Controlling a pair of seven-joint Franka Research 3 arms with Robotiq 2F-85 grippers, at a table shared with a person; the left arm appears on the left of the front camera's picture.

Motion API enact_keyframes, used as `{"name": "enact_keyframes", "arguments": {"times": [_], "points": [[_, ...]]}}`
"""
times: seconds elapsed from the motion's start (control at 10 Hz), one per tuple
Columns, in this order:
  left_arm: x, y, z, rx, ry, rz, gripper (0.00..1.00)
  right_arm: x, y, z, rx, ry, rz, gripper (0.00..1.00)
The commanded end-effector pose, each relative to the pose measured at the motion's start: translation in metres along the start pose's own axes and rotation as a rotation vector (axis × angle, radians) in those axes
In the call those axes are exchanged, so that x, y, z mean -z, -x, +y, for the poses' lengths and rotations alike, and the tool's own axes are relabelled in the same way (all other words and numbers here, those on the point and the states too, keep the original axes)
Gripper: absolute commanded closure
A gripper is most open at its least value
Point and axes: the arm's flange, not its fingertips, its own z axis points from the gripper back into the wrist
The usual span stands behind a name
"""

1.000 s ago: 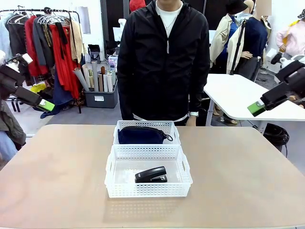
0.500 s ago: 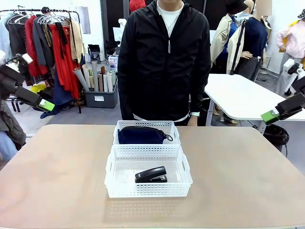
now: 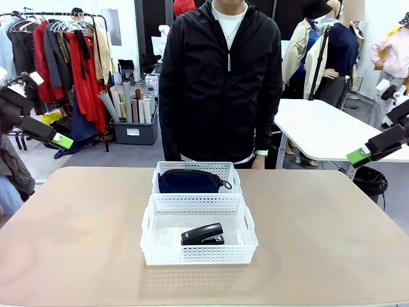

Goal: Distribute items into two baskets.
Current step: Place the picked Stapler into the Organizing basket as instructed by the person.

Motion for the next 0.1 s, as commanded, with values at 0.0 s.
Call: {"name": "enact_keyframes", "arguments": {"times": [0.0], "points": [[-0.0009, 0.0013, -0.0022, 0.006, -0.003, 0.012, 0.0, -0.0017, -0.0038, 0.0015, 0.018, 0.0, -0.001, 0.0]]}}
